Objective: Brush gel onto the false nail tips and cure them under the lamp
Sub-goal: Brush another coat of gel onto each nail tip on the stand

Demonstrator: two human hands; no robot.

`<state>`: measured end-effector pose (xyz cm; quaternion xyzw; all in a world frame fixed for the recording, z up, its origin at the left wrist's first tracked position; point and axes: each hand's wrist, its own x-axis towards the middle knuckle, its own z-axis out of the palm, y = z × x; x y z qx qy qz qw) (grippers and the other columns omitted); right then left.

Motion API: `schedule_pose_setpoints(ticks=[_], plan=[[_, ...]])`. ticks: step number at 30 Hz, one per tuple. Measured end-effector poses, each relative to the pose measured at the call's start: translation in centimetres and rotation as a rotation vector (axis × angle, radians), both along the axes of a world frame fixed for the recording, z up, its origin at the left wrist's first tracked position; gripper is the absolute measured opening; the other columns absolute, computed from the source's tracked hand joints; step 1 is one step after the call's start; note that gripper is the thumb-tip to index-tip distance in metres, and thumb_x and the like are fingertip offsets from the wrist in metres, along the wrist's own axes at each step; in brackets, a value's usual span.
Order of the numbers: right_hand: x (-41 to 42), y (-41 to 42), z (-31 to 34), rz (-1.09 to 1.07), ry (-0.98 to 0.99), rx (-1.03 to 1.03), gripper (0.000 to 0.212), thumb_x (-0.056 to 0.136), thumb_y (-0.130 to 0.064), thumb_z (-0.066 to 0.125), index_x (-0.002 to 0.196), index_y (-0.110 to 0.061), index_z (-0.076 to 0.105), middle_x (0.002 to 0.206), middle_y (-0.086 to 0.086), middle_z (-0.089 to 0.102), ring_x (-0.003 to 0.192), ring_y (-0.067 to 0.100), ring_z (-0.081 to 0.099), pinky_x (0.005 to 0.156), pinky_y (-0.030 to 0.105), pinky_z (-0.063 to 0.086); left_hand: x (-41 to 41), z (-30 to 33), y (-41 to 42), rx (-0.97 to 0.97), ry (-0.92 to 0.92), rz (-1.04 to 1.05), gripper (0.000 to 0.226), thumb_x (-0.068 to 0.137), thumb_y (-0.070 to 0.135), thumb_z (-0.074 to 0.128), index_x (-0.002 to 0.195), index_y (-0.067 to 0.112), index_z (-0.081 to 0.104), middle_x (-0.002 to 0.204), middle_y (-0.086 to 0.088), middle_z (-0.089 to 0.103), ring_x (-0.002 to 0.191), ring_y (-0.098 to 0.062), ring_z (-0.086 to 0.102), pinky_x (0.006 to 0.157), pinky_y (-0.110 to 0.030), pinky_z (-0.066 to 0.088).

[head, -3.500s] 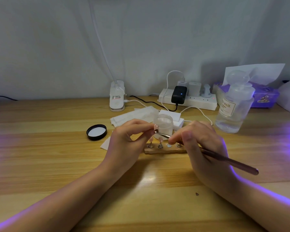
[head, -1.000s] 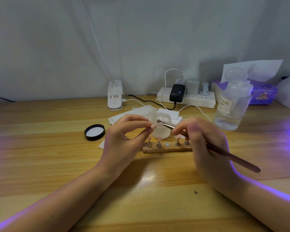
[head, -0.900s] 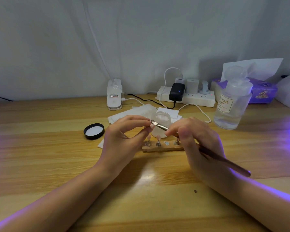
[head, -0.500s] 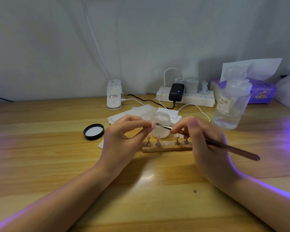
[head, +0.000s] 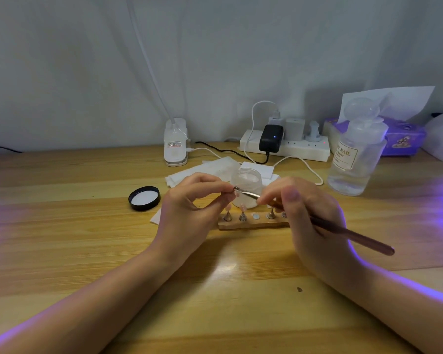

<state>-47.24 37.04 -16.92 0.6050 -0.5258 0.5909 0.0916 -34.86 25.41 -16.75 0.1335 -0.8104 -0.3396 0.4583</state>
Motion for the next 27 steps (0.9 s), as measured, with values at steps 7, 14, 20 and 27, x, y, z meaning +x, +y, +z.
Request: schedule_pose_setpoints(ticks=[7,14,20,27], plan=[[-0.78,0.03,-0.15,-0.030,-0.220,0.046,0.031,0.096,-0.024,0.034,0.080,-0.021,0.060,0.076,-0.003,0.062,0.074,0.001,0.056,0.067,0.013,0.042,-0.02,0.00,-0.03,-0.016,-0.009,-0.001,0.016,0.075,0.005,0.071,0.089,0.013,0.072,0.084,0.003,0.066,0.080,-0.004,0.059,0.071,-0.009,0.042],[-0.03,-0.06,0.04,0.019,0.000,-0.023,0.038,0.098,-0.028,0.031,0.079,-0.014,0.061,0.077,-0.007,0.060,0.074,0.010,0.058,0.067,0.033,0.045,0.02,0.07,0.04,0.026,0.003,-0.026,0.020,0.074,0.016,0.068,0.092,0.021,0.069,0.084,0.008,0.067,0.081,-0.002,0.061,0.073,-0.010,0.044],[-0.46,0.10,-0.06,-0.013,-0.186,0.053,0.034,0.097,-0.021,0.036,0.077,-0.016,0.062,0.076,-0.002,0.063,0.071,0.005,0.057,0.065,0.017,0.045,-0.10,0.06,-0.04,0.018,-0.001,-0.039,0.017,0.075,0.013,0.068,0.091,0.018,0.070,0.083,0.007,0.068,0.081,-0.004,0.062,0.074,-0.013,0.045],[-0.34,0.10,0.07,0.007,-0.108,0.000,0.031,0.095,-0.021,0.033,0.079,-0.016,0.060,0.076,-0.003,0.061,0.074,0.007,0.057,0.067,0.027,0.046,-0.14,-0.05,-0.19,0.026,0.001,-0.051,0.019,0.076,0.009,0.069,0.092,0.018,0.070,0.084,0.006,0.069,0.082,-0.006,0.063,0.075,-0.017,0.048]])
